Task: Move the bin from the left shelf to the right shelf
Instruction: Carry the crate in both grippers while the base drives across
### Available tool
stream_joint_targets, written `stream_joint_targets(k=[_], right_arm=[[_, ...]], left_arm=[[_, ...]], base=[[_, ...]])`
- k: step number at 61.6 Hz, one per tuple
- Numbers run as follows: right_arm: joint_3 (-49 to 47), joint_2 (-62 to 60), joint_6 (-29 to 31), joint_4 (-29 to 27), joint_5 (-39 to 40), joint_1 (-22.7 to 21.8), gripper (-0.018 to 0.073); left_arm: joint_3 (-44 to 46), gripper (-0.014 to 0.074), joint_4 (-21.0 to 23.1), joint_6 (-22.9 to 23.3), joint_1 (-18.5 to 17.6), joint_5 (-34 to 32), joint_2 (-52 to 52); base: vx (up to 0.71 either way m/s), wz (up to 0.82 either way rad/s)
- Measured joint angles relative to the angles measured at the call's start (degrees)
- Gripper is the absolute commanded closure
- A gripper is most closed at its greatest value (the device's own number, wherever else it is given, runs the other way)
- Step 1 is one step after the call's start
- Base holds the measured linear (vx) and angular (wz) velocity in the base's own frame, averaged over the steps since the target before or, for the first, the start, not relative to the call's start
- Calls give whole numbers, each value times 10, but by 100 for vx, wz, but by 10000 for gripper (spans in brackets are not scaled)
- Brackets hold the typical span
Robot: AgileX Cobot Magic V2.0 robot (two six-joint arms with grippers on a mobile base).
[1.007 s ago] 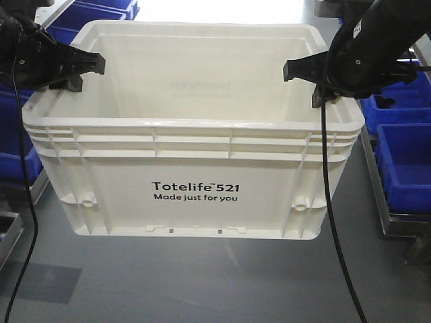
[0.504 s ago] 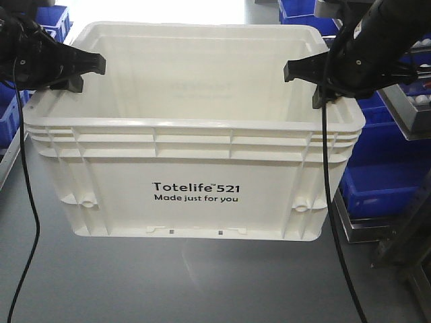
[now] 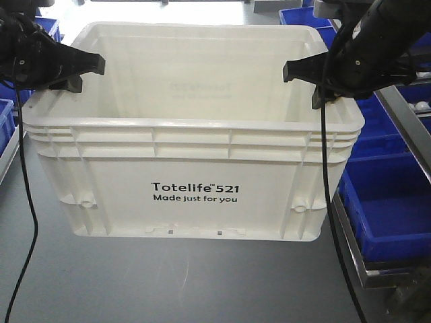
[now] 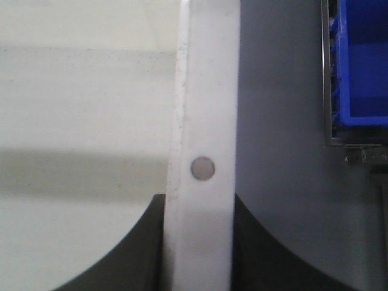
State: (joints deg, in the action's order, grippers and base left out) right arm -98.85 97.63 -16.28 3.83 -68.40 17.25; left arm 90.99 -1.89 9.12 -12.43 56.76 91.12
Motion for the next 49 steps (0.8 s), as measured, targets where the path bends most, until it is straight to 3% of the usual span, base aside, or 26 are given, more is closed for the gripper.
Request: stream_joint_targets(k=[49], right_arm=[[0, 0, 0, 1, 0, 0, 513]], left_arm=[[0, 485, 0, 0, 0, 0, 0]], base=[[38, -3]])
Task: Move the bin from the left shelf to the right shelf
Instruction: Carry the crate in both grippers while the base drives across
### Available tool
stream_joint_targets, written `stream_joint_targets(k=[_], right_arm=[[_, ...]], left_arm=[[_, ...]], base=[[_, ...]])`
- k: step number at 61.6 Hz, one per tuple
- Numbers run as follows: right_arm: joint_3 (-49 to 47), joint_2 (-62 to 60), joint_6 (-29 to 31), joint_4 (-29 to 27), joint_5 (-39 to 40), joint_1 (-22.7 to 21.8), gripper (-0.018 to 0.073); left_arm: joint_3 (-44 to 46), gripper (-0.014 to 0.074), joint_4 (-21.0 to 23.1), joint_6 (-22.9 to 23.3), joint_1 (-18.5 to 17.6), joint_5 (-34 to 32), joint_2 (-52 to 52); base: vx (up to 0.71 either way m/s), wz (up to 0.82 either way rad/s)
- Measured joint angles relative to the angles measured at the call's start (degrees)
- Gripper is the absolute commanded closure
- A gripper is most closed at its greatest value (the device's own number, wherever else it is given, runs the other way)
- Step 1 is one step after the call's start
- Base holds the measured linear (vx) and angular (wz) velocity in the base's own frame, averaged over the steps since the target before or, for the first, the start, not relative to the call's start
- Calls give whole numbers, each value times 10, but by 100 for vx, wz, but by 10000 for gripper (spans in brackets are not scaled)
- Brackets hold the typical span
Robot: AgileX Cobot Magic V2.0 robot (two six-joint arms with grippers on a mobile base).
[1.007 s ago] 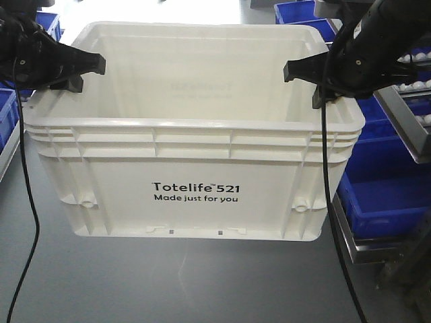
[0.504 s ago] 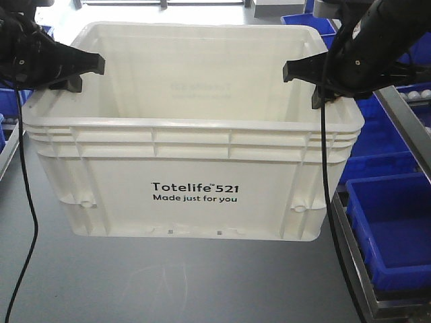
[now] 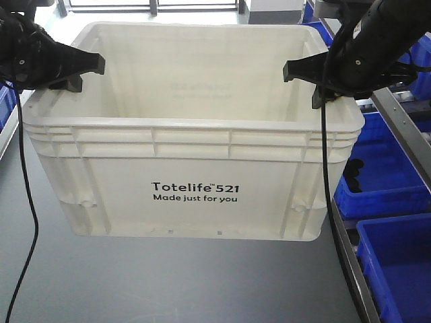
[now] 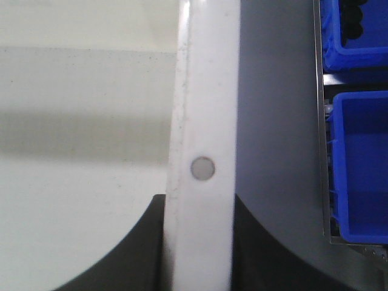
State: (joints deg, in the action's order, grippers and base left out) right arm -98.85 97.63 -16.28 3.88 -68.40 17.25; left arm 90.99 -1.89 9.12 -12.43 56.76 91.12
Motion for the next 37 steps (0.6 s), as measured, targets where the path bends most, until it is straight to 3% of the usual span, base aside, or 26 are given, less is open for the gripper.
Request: stream_joint_targets(k=[37], right_arm=[[0, 0, 0, 0, 0, 0, 513]], left_arm=[[0, 485, 0, 0, 0, 0, 0]], base=[[38, 1]])
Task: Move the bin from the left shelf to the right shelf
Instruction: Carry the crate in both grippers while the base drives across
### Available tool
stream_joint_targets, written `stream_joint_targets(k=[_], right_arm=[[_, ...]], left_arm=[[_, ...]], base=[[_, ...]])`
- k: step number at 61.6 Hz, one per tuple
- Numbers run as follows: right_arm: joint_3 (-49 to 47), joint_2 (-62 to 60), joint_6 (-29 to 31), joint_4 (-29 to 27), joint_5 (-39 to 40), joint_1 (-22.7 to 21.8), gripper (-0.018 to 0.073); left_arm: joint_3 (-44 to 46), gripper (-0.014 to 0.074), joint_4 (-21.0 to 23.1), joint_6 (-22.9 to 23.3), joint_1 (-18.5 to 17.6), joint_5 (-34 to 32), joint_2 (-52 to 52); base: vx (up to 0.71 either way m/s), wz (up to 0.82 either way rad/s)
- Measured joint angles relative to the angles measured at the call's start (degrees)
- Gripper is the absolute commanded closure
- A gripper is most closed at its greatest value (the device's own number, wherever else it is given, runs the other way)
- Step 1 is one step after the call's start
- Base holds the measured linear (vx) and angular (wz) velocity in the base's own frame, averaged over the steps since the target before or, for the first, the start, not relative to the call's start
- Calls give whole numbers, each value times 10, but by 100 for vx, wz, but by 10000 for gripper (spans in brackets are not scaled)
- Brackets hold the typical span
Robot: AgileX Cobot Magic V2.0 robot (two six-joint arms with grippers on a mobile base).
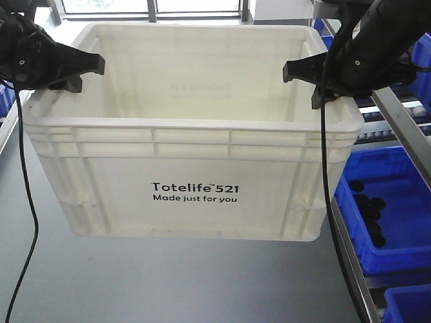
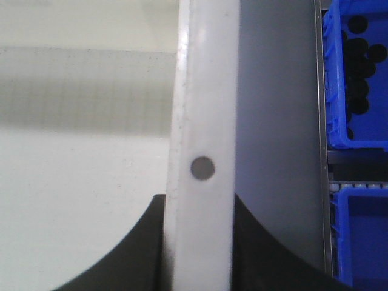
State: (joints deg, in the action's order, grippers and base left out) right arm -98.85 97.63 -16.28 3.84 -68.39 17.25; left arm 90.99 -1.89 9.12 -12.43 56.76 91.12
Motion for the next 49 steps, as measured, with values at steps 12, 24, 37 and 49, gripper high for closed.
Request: stream_joint_targets(k=[12, 24, 37, 49], right_arm=[[0, 0, 0, 0, 0, 0, 513], [0, 0, 0, 0, 0, 0, 513], [0, 0, 0, 1, 0, 0, 513], [0, 0, 0, 1, 2, 0, 513]], left_arm=[[0, 485, 0, 0, 0, 0, 0], [0, 485, 0, 0, 0, 0, 0], [0, 485, 0, 0, 0, -1, 0], [0, 485, 0, 0, 0, -1, 0]], base=[[40, 3], [41, 2], [42, 0], [41, 0]])
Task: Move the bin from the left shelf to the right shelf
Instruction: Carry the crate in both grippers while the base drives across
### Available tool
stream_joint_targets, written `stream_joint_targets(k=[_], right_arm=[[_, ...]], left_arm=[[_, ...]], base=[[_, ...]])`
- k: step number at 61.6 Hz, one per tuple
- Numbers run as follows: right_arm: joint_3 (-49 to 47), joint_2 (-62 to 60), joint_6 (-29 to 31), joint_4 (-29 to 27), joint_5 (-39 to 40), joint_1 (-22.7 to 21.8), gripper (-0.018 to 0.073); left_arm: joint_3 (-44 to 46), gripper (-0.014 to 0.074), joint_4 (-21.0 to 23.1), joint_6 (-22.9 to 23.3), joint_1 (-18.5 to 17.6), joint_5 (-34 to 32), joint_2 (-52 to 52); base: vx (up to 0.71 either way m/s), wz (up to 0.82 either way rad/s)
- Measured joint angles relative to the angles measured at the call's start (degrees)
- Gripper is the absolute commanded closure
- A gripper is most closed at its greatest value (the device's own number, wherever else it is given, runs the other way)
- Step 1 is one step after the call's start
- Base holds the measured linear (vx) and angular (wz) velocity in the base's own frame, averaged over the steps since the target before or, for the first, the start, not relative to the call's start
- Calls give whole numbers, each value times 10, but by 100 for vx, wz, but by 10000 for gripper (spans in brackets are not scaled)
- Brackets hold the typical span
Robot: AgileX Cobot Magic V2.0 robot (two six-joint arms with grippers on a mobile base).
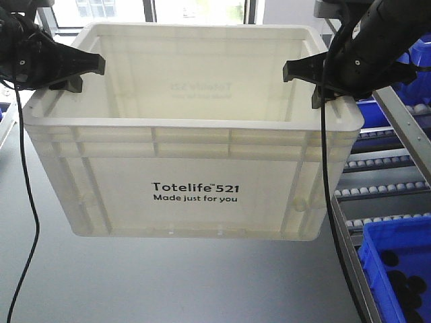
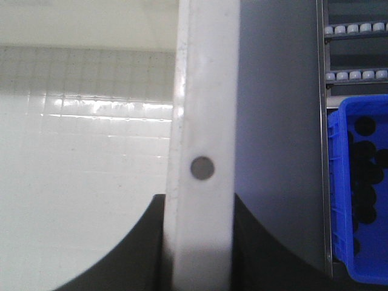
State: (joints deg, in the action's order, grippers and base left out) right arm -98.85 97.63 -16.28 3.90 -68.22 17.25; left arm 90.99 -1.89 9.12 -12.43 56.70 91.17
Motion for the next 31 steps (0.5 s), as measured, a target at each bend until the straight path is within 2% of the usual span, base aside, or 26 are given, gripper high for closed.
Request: stream_joint_targets(k=[31], right_arm=[[0, 0, 0, 0, -2, 0, 513]], left_arm=[[0, 485, 0, 0, 0, 1, 0]], base=[[39, 1]])
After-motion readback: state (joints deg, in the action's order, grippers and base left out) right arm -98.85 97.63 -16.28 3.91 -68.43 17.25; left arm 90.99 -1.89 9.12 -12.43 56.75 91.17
